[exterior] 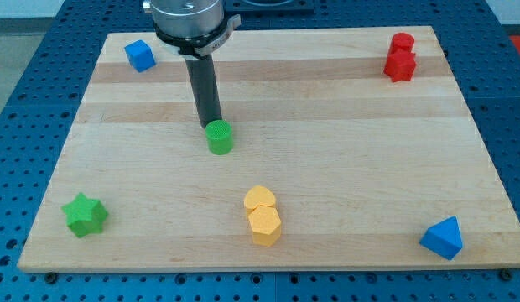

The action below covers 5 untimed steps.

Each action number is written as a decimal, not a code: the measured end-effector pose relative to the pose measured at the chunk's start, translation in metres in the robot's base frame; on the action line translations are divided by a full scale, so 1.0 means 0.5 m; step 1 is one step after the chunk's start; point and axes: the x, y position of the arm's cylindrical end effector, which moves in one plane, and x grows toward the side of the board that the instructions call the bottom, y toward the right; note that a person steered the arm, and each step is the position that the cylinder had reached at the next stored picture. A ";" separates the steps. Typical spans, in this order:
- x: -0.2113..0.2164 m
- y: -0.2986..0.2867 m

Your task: Slide the green circle to the top of the green star

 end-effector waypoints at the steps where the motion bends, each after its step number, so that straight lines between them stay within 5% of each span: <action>1: -0.088 0.024; 2: -0.093 0.109; 5: 0.034 0.075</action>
